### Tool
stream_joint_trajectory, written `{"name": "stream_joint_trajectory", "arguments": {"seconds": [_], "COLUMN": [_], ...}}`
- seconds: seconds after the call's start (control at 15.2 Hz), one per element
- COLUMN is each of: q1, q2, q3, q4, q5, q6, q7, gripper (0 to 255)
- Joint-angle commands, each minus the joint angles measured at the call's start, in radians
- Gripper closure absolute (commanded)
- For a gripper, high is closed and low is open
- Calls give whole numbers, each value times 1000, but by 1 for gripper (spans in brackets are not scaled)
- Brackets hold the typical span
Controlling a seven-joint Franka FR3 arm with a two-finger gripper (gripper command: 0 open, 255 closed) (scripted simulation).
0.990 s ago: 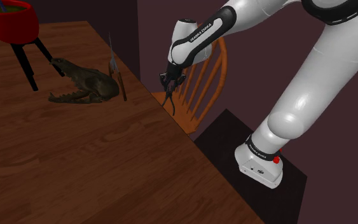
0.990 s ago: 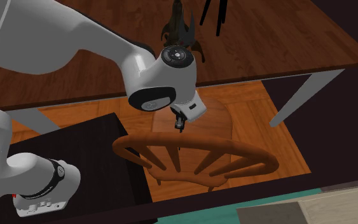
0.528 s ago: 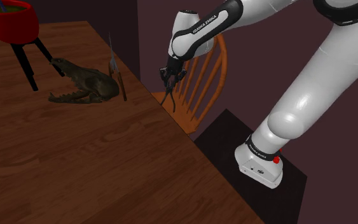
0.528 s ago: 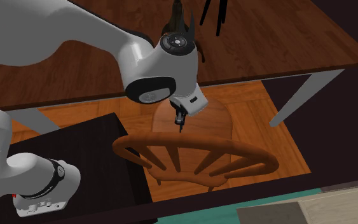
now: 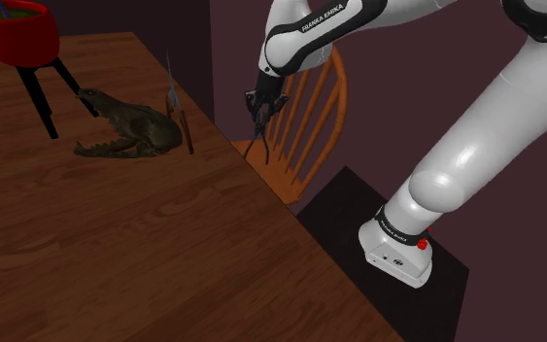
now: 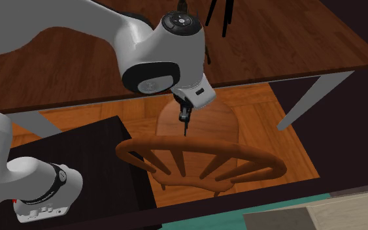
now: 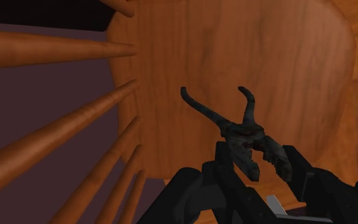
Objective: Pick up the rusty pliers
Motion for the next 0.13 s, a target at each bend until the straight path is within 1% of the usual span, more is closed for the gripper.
{"name": "stream_joint_trajectory", "arguments": {"seconds": [0.0, 0.07], "q1": [-1, -1], "q2": [-9, -9], "q3": [-1, -1], "q4": [7, 7], "q5": [0, 0], "q6": [-17, -17], "q7": [-2, -2], "gripper": [255, 255]}}
